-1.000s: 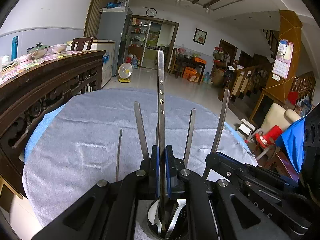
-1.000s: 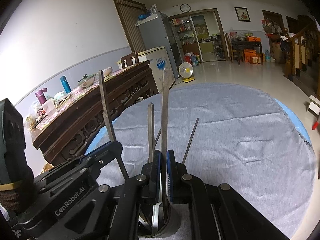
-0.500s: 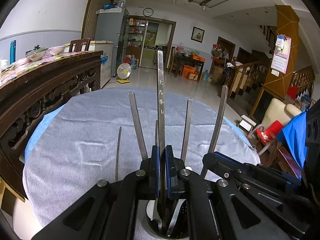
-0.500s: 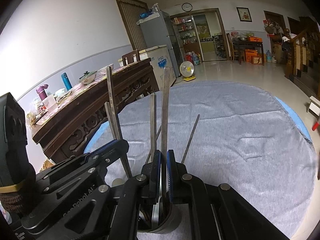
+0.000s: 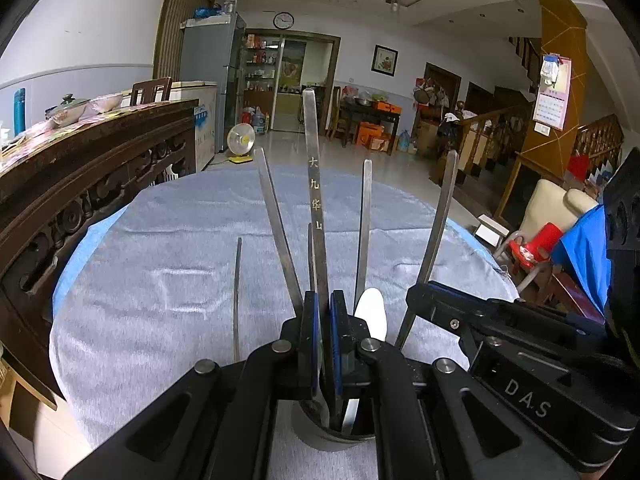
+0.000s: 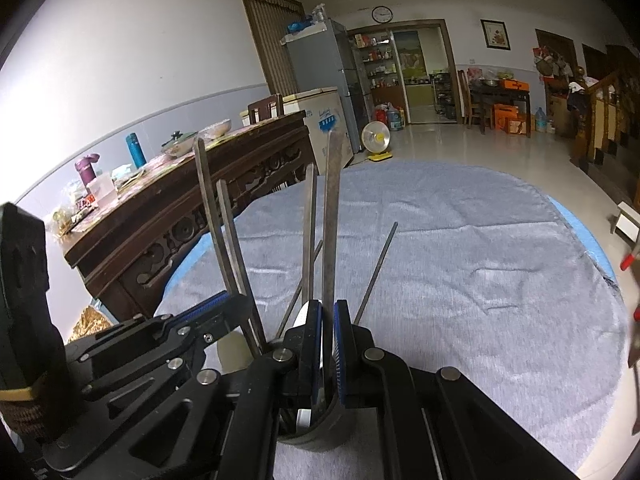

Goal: Organize utensils
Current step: 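Open both grippers to release the chopsticks in the holder, then withdraw both grippers toward the last two chopsticks on the cloth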

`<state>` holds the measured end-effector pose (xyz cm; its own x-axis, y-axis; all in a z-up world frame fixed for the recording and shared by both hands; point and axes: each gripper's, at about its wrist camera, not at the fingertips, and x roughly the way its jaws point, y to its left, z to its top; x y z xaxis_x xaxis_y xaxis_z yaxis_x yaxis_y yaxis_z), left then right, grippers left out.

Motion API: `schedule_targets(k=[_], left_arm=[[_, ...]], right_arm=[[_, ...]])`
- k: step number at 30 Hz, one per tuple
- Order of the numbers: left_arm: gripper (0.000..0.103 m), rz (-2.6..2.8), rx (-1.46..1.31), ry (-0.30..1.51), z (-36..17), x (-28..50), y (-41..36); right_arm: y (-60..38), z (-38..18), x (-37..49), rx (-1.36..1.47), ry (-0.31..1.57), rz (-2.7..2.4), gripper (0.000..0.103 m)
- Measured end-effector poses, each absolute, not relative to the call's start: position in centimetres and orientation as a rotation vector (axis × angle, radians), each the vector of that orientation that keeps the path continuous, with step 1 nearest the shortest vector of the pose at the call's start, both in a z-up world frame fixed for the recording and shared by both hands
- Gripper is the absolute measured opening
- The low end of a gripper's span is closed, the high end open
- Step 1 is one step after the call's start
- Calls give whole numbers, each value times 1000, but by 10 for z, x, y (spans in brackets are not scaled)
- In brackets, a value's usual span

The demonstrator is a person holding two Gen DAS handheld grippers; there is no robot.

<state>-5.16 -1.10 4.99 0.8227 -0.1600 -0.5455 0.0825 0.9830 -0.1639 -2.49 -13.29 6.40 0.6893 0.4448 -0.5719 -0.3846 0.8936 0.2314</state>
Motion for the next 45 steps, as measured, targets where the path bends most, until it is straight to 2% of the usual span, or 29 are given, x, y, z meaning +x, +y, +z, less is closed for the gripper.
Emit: schedule_targets(k=[31,32,34,36,38,45], left_arm=[[7,-144,-207,607,63,-57,10],[10,-142,-213,603,66,-58,12],[27,-137,-228,591,70,-62,18],[60,-124,-251,571,76,-66,26],[63,-101,-274,546,83,-68,36],[63,26,-375,613,75,-49,89]], right_arm=[[-135,64,-26,95,704,476,9],[-136,65,-27,94,704,473,9],[-138,67,-27,98,700,470,15],[-144,72,-27,112,691,463,44],[-151,77,-28,140,675,464,64],[-190,84,-17,259,682,437,65]])
